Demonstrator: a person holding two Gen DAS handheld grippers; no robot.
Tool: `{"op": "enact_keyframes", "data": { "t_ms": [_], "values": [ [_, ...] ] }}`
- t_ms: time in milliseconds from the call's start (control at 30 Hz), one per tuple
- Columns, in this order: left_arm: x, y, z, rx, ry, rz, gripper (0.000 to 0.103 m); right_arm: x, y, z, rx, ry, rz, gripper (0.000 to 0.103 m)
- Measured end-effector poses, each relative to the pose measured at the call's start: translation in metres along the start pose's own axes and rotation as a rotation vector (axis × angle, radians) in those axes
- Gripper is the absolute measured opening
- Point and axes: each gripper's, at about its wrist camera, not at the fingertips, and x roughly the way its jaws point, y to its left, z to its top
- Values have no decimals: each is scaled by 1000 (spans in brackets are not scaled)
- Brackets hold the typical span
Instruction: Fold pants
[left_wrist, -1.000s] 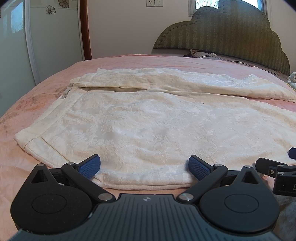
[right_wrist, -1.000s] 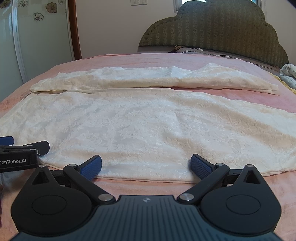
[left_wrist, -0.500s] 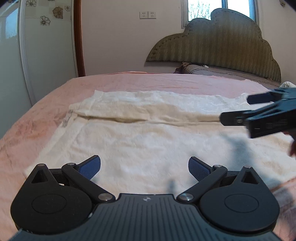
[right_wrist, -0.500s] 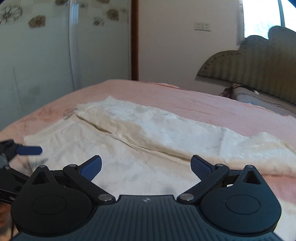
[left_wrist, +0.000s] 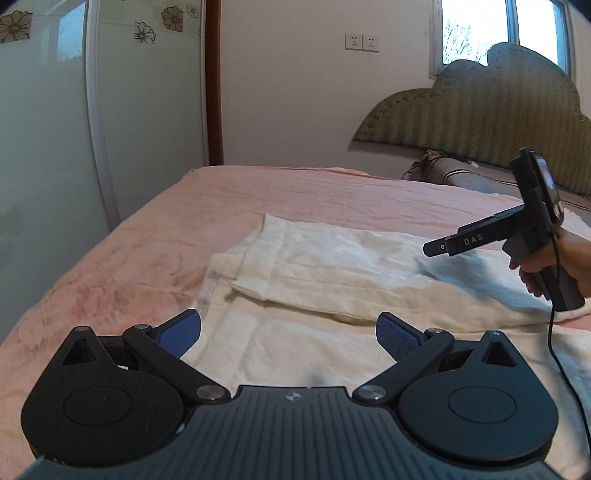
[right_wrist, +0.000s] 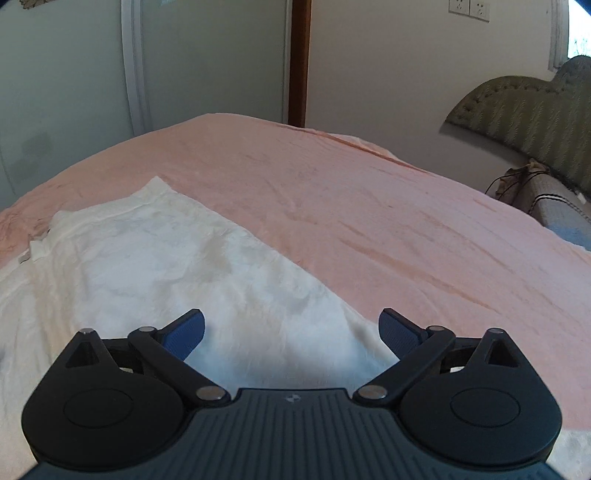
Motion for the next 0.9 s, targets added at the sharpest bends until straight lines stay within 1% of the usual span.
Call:
{"op": "enact_keyframes", "data": {
  "t_ms": [100,133,167,200,233,267,300,367,433,500,567,633,667,700,733,800,867,900],
  "values": [
    [8,1,4,8,4,12,102,35,-17,12,39,37,73,88],
    [11,1,5,9,5,12,102,45,-22,15,54,50,93,82],
    [13,0,6,13,5,11,102,52,-25,17,62,63,105,71],
    [16,0,7,16,10,9,102,59,-27,18,69,76,119,64],
    [19,-1,8,18,17,6,102,62,-29,19,70,75,130,53],
    [22,-1,9,17,27,-1,102,62,-29,21,63,65,157,25],
    [26,0,11,5,34,-13,102,60,-27,22,61,61,172,24],
    [34,5,14,-50,52,-60,102,50,-14,20,-27,35,121,14],
    [41,12,19,-141,72,-132,102,32,7,15,-137,-13,65,12],
    [49,23,23,-265,99,-235,102,10,29,8,-249,-68,7,12],
    [57,36,26,-407,131,-342,102,-15,52,-1,-355,-124,-24,12],
    [62,49,27,-542,133,-441,102,-44,82,-16,-486,-176,-64,11],
    [63,53,27,-594,124,-472,102,-57,98,-26,-552,-194,-75,11],
    [66,57,29,-635,121,-489,102,-68,111,-36,-600,-204,-82,11],
    [70,59,31,-661,123,-495,102,-80,124,-48,-655,-215,-91,11],
    [82,63,37,-701,135,-509,102,-99,145,-71,-725,-224,-87,11],
    [92,68,40,-757,169,-502,102,-112,157,-90,-747,-221,-74,10],
    [94,70,39,-783,167,-498,102,-116,160,-97,-746,-216,-68,10]
  ]
}}
